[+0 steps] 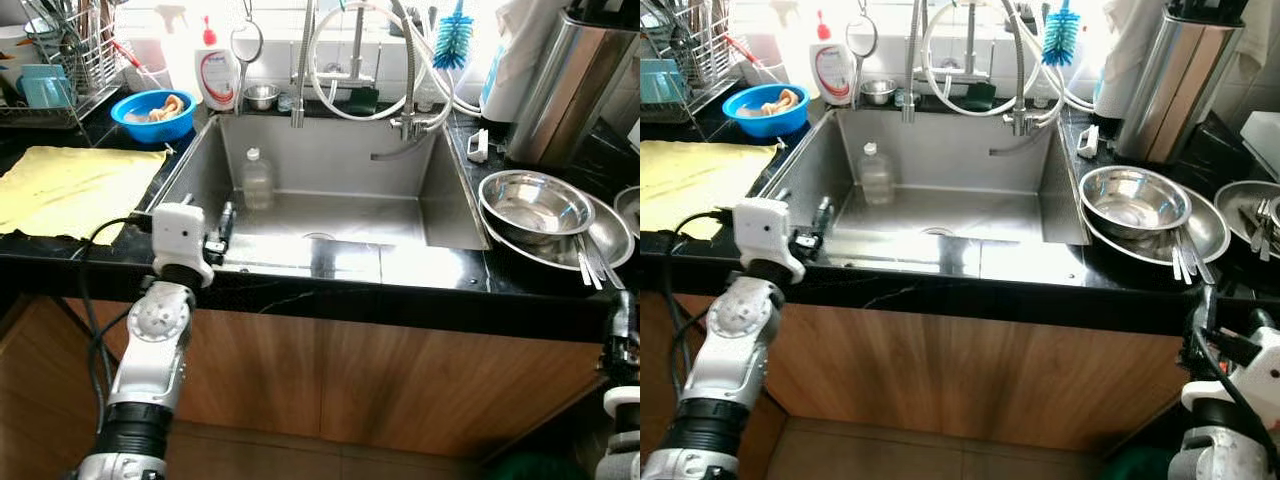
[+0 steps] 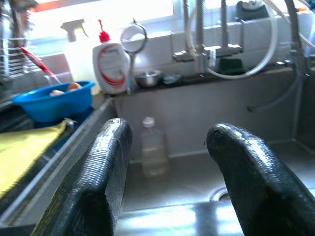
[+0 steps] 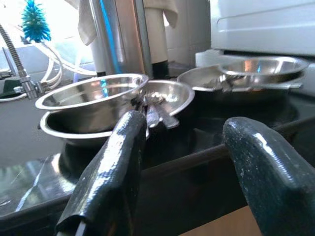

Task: Kitchen organization

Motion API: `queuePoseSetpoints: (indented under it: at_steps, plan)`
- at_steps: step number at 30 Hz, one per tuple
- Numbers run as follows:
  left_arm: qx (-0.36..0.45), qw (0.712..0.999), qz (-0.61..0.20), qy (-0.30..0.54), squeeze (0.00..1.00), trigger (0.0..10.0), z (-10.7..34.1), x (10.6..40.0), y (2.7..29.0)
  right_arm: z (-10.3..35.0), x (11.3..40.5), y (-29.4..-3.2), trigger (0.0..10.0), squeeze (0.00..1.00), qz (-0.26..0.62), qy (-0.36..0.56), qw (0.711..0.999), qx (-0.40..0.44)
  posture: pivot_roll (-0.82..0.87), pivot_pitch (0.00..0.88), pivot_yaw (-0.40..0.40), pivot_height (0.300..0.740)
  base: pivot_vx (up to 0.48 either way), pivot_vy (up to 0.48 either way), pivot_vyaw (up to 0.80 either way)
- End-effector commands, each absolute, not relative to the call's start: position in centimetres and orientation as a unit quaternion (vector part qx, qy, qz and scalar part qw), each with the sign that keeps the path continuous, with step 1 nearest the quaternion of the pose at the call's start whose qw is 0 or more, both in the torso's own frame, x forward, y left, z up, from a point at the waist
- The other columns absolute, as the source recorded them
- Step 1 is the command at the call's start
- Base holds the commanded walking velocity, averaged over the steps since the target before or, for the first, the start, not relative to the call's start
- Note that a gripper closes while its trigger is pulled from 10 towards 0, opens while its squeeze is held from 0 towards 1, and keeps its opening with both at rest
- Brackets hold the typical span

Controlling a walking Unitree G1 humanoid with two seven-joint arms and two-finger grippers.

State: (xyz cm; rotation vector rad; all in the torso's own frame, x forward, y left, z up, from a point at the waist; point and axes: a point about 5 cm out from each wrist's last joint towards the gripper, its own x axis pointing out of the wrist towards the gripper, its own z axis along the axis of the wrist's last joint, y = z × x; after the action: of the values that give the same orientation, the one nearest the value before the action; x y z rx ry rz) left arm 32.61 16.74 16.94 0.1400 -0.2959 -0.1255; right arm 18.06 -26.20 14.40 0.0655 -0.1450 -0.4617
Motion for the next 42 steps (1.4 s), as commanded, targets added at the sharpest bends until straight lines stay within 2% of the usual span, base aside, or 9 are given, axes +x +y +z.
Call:
queuePoseSetpoints:
  at_steps: [1, 4, 9, 17, 21, 26, 40, 42]
  plan:
    - [0.073, 0.983, -0.075, -0.151, 0.0, 10.0, 16.9, 32.9, 16.2, 13.7, 18.3, -25.7, 10.0, 0.0, -0.217, -0.057, 0.973, 0.049, -0.11, 0.0, 0.032, 0.72, 0.0, 0.0, 0.0]
    - [0.067, 0.985, -0.077, -0.139, 0.0, 10.0, 16.0, 32.9, 16.1, 12.9, 18.1, -25.1, 10.0, 0.0, -0.204, -0.044, 0.976, 0.056, -0.13, 0.0, 0.047, 0.72, 0.0, 0.0, 0.0]
    - [0.042, 0.986, -0.079, -0.14, 0.0, 10.0, 16.1, 33.6, 15.1, 12.0, 18.4, -25.7, 10.0, 0.0, -0.206, -0.031, 0.976, 0.067, -0.14, 0.0, 0.051, 0.72, 0.0, 0.0, 0.0]
    - [0.027, 0.985, -0.084, -0.147, 0.0, 10.0, 16.4, 34.0, 14.0, 12.8, 19.6, -25.8, 10.0, 0.0, -0.201, -0.054, 0.975, 0.077, -0.14, 0.0, 0.053, 0.72, 0.0, 0.0, 0.0]
    - [0.009, 0.987, -0.072, -0.147, 0.0, 10.0, 16.3, 34.1, 14.0, 13.8, 21.3, -25.3, 10.0, 0.0, -0.172, -0.073, 0.98, 0.067, -0.14, 0.0, 0.054, 0.72, 0.0, 0.0, 0.0]
    - [0.009, 0.986, -0.073, -0.149, 0.0, 10.0, 16.4, 34.1, 13.9, 14.3, 21.9, -25.2, 10.0, 0.0, -0.17, -0.083, 0.979, 0.072, -0.13, 0.0, 0.054, 0.72, 0.0, 0.0, 0.0]
    - [0.017, 0.987, -0.066, -0.148, 0.0, 10.0, 16.3, 34.0, 14.6, 13.3, 21.9, -25.4, 10.0, 0.0, -0.19, -0.064, 0.976, 0.08, -0.11, 0.0, 0.053, 0.72, 0.0, 0.0, 0.0]
    - [-0.014, 0.988, -0.053, -0.142, 0.0, 10.0, 16.3, 34.1, 14.8, 13.4, 22.0, -25.2, 10.0, 0.0, -0.181, -0.064, 0.978, 0.082, -0.11, 0.0, 0.053, 0.72, 0.0, 0.0, 0.0]
